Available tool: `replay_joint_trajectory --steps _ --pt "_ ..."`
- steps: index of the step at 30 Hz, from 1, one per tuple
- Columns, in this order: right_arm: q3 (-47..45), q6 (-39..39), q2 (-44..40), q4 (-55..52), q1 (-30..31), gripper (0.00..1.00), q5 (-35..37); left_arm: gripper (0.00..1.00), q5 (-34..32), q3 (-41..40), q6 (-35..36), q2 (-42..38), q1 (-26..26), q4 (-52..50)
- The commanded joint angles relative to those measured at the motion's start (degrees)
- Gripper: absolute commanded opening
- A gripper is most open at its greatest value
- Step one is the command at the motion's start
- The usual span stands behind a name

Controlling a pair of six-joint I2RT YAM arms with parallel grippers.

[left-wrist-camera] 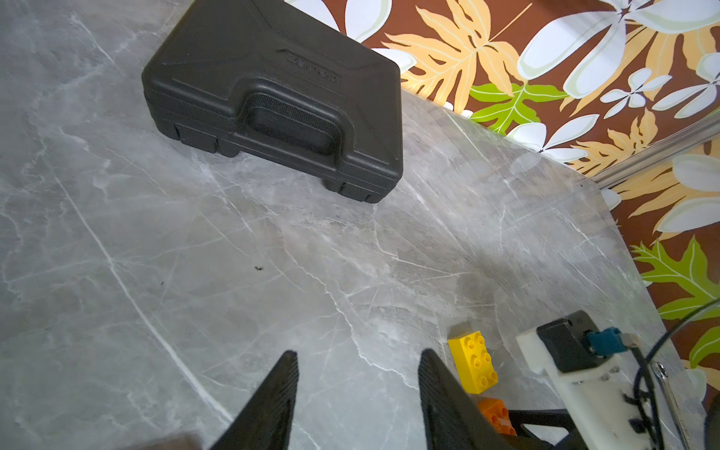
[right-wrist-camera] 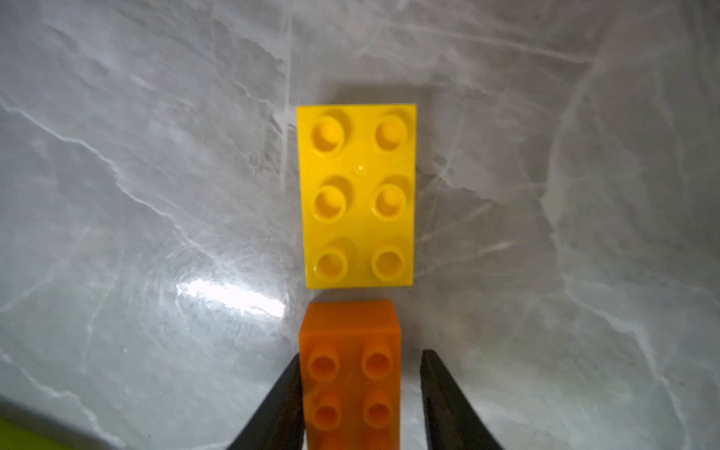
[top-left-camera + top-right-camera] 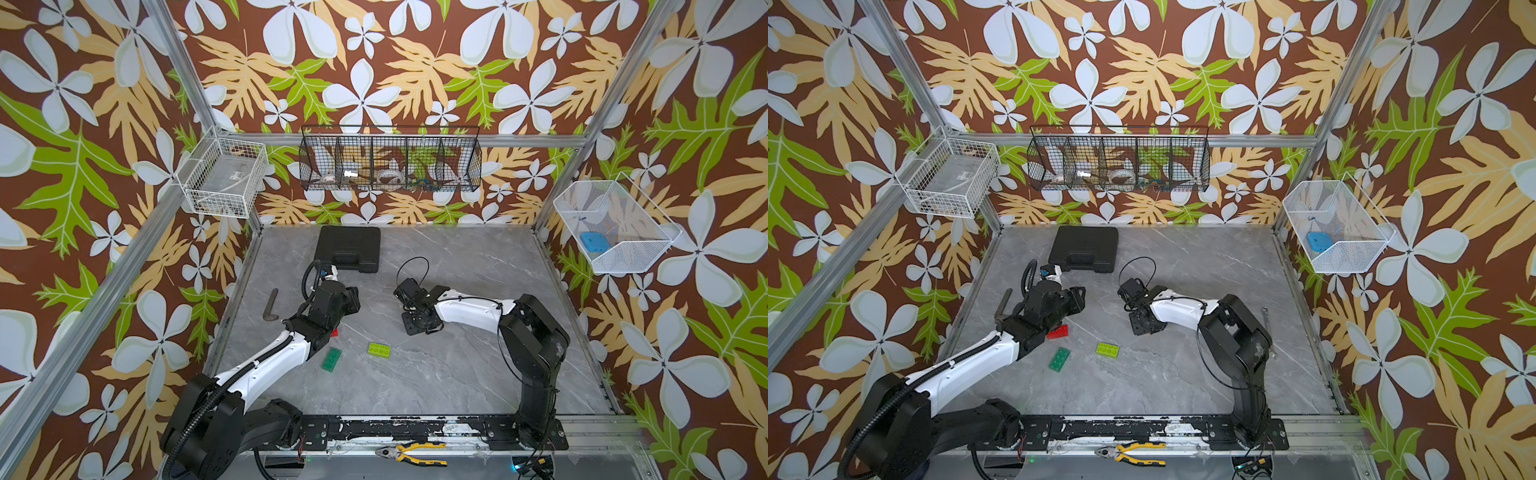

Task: Assemble a rectangle with lego
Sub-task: Place the lego brick at the center of the board, then move the lego brick at the center of the board.

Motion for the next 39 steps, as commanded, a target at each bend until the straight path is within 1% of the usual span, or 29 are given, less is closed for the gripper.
replay_joint_trajectory --steps 1,3,6,10,14,18,22,27,29,31,36,39 --pt "0.70 -0.86 -1.64 -0.93 -0.04 0.51 -0.55 0.53 -0.64 0.67 0.90 0.13 -0.11 1.00" --pt "1.86 -1.39 -2.68 -0.25 -0.11 0.56 -2.91 0.53 -0.88 0.80 1.17 0.38 -0.11 0.98" --pt "4.72 -1.34 -1.95 -1.04 -1.44 0.58 -3.26 0.53 -1.28 0.72 1.45 0.41 -0.11 0.94" --pt "7.13 0.19 1.57 0.11 -5.87 0.59 -5.55 0.53 -1.32 0.71 1.27 0.65 -0.11 1.10" --pt "12.78 -2.31 6.33 -1.06 -6.44 0.59 -4.91 0.52 -1.74 0.58 1.51 0.51 -0.11 0.59" --pt "14.67 -4.67 9.08 -1.21 -6.44 0.58 -6.73 0.52 -2.50 0.19 1.81 -0.04 -0.11 0.15" --pt "15.22 -6.47 9.99 -1.98 -6.32 0.52 -7.93 0.52 -2.82 -0.07 1.55 -0.39 -0.11 0.05" --pt "15.96 -11.41 10.75 -4.60 -4.67 0.34 -7.52 0.52 -2.83 0.01 1.47 -0.41 -0.11 -0.01" --pt "15.91 -13.33 10.71 -5.29 -3.57 0.30 -7.15 0.52 -2.91 0.01 1.65 -0.57 -0.11 -0.11" --pt "15.64 -13.91 10.61 -5.59 -3.01 0.28 -7.33 0.52 -2.98 0.10 1.71 -0.65 -0.11 -0.14" --pt "14.66 -12.90 10.14 -5.31 -3.00 0.27 -7.18 0.52 -2.86 0.19 1.62 -0.54 -0.11 -0.24" --pt "14.28 -12.83 9.79 -5.04 -2.61 0.27 -8.73 0.52 -2.72 0.19 1.54 -0.65 -0.11 -0.30"
